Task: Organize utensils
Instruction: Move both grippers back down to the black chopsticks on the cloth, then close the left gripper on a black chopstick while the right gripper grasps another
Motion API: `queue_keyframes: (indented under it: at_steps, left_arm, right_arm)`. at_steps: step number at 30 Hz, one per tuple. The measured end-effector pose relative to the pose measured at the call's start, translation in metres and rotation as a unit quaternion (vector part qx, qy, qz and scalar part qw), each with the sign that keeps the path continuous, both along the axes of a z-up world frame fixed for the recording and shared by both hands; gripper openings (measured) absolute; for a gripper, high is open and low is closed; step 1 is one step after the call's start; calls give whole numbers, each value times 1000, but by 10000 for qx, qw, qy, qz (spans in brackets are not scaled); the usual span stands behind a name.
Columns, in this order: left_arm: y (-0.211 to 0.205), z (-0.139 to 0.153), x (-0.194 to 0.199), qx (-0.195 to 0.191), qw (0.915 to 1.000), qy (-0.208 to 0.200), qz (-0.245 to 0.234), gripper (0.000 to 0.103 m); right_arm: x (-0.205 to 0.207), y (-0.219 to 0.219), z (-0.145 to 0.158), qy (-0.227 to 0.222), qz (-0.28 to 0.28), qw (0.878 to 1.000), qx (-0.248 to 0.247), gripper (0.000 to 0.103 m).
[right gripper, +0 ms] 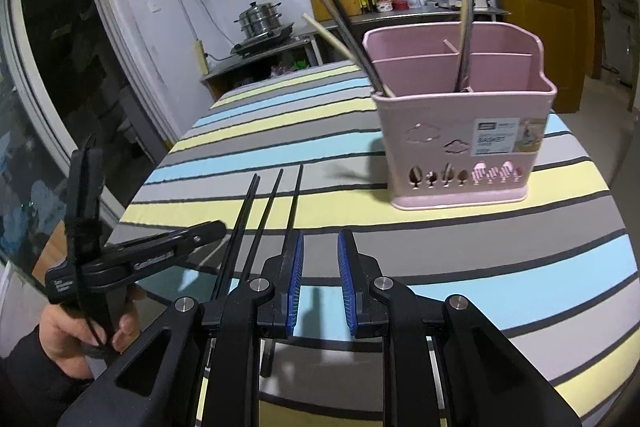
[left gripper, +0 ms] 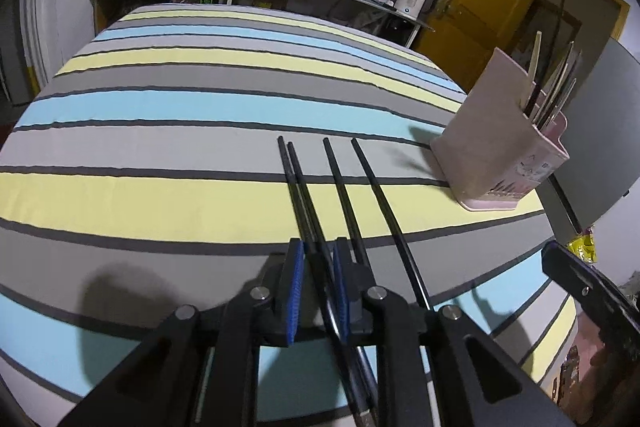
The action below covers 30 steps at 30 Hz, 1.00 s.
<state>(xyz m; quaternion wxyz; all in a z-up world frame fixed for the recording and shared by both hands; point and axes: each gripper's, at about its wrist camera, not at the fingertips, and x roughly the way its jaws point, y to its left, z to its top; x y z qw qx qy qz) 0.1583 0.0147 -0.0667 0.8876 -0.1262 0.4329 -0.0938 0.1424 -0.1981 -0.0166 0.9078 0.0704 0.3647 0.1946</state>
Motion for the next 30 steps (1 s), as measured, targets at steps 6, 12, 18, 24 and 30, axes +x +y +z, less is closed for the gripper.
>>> queue_keyframes:
  at_steps: [6, 12, 18, 24, 30]
  left_arm:
    - [0, -10, 4, 124, 9999, 61, 103, 17]
    - [-1, -11, 0, 279, 9995, -76, 125, 17]
    - [-7, -10, 3, 516, 9986, -93, 101, 17]
    - [1, -9, 3, 477, 9988, -23, 62, 12]
    - [17, -10, -2, 377, 9992, 49, 99, 11]
  right_arm:
    - [9, 7, -4, 55, 67, 10000, -39, 18]
    - [19, 15, -10, 131, 114, 9998, -66, 18]
    - [25, 29, -15, 180, 216, 9995, -155, 18]
    - [37, 43, -21, 225, 315, 9988, -289, 18]
    - [56, 61, -31, 310, 453, 9977, -410, 18]
